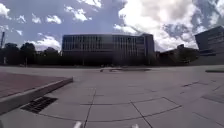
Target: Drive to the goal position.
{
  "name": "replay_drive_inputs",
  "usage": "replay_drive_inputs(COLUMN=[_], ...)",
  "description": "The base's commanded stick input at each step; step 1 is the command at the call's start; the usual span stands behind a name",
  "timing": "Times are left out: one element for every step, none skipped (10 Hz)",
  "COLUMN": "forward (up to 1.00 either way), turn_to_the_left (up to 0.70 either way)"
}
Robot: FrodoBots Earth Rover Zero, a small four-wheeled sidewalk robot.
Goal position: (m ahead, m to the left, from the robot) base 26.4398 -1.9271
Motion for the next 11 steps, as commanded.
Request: replay_drive_inputs(forward=[0.06, 0.06, 0.06, 0.06, 0.05, 0.06, 0.06, 0.05, 0.05, 0.05, 0.05], turn_to_the_left=[0.0, 0.0, 0.0, 0.0, 0.0, 0.0, 0.0, 0.0, 0.0, 0.0, 0.0])
